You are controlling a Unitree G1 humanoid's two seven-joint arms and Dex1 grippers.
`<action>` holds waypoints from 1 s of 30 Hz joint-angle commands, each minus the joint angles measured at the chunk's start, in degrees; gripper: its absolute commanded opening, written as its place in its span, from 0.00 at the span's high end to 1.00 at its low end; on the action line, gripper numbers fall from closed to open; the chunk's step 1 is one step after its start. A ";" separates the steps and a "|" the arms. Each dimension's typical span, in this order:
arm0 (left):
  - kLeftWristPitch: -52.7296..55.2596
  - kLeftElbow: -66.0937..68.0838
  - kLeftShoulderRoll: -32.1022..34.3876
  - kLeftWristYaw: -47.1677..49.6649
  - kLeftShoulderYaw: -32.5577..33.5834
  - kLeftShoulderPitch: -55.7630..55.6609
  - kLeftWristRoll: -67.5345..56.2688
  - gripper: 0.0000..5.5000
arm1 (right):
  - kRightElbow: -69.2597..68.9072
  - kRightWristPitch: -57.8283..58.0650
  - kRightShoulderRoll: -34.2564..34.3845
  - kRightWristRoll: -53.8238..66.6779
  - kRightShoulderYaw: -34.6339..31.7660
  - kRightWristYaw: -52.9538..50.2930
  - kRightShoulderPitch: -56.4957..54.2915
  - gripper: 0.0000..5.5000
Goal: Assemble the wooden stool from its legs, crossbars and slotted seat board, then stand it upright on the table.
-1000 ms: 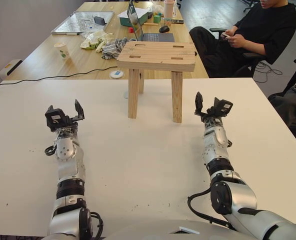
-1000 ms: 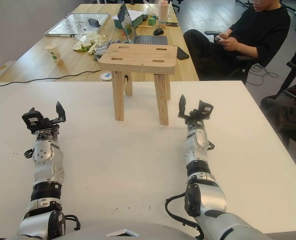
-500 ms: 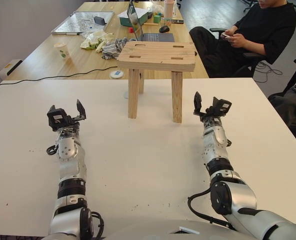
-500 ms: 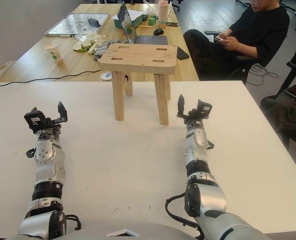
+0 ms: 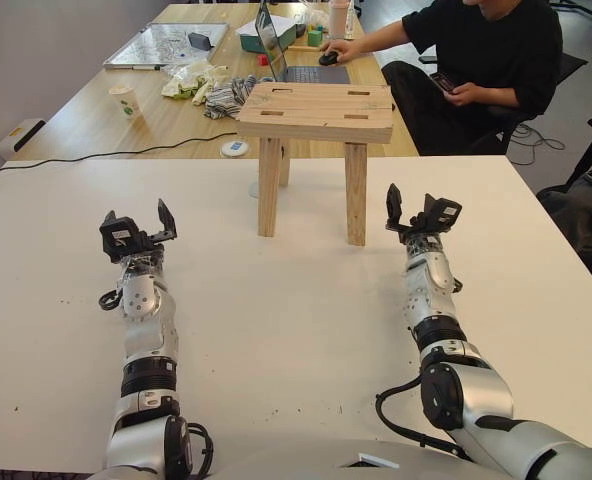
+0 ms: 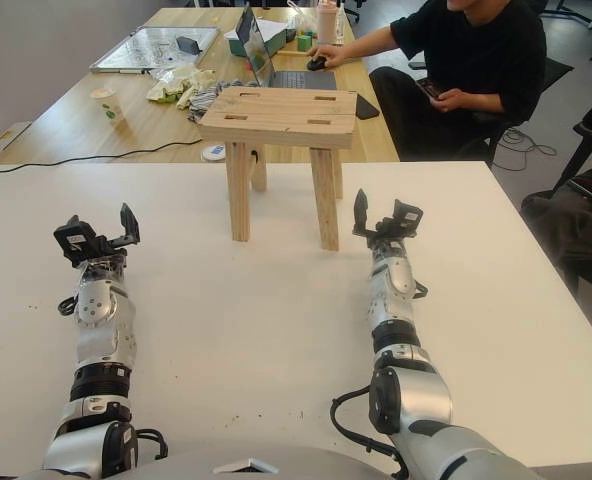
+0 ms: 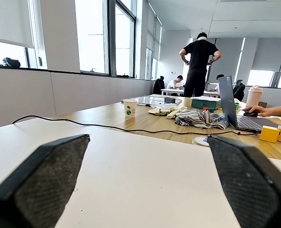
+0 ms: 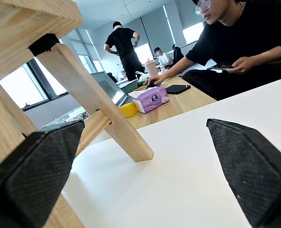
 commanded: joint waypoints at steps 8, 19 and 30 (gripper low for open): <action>-1.11 -0.29 -2.15 -0.68 0.53 -2.49 -2.79 0.17 | -1.24 0.91 0.20 -0.46 1.37 0.53 0.16 0.14; -0.71 0.56 -2.76 -1.22 0.47 -2.89 -3.67 0.17 | -1.10 1.28 -0.52 -0.55 1.23 0.28 0.53 0.14; -1.76 5.80 -1.41 -0.38 1.21 -6.04 -2.39 0.17 | 3.15 0.99 -4.56 -1.10 -0.45 -0.49 -2.75 0.14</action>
